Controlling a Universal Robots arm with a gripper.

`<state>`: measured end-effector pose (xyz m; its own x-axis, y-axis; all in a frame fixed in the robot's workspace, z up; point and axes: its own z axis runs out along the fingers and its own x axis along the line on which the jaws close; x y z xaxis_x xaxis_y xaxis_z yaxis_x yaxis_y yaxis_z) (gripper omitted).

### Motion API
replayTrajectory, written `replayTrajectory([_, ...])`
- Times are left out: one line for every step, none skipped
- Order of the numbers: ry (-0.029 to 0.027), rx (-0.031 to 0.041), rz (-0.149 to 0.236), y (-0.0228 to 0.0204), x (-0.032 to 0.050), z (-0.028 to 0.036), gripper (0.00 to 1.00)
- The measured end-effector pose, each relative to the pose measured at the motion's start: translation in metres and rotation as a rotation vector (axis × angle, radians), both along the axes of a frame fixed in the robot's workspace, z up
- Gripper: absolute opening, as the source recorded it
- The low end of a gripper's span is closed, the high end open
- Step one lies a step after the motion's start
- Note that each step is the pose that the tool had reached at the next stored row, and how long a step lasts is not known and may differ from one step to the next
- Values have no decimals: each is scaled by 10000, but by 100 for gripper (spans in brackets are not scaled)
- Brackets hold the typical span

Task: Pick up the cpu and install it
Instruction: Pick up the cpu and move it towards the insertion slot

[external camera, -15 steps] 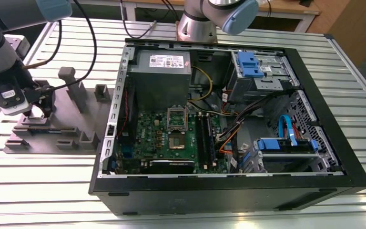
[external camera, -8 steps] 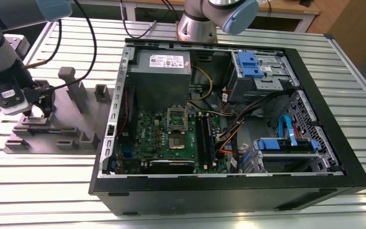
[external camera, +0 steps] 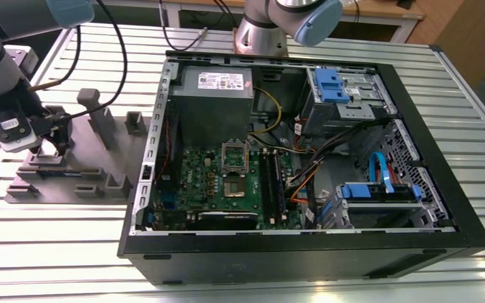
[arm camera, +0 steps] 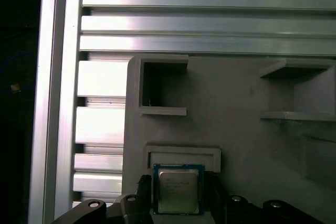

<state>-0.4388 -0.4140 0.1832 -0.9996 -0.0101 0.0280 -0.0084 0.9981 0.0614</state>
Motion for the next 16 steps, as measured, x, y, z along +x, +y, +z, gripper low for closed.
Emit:
replayTrajectory([0,1,0,0,0,0,55])
replayTrajectory([1,-1,0,0,0,5,55])
replayTrajectory([0,0,0,0,0,7,55])
replayTrajectory([0,0,-1,0,0,8,55])
replayTrajectory([-1,1,0,0,0,8,55])
replayTrajectory([-1,1,-1,0,0,8,55])
replayTrajectory([1,0,0,0,-1,9,55])
replayTrajectory([4,-2,-1,0,-6,11,55])
replayTrajectory([4,-2,-2,0,-12,11,55])
replayTrajectory([3,-1,-1,0,-14,10,55])
replayTrajectory([2,-1,0,0,-13,10,55])
replayTrajectory([1,0,0,0,-14,7,55])
replayTrajectory([2,-1,0,0,-14,6,55])
replayTrajectory([1,-1,0,0,-14,5,55])
replayTrajectory([0,-1,0,0,-14,3,55])
replayTrajectory([-1,0,0,0,-14,0,55])
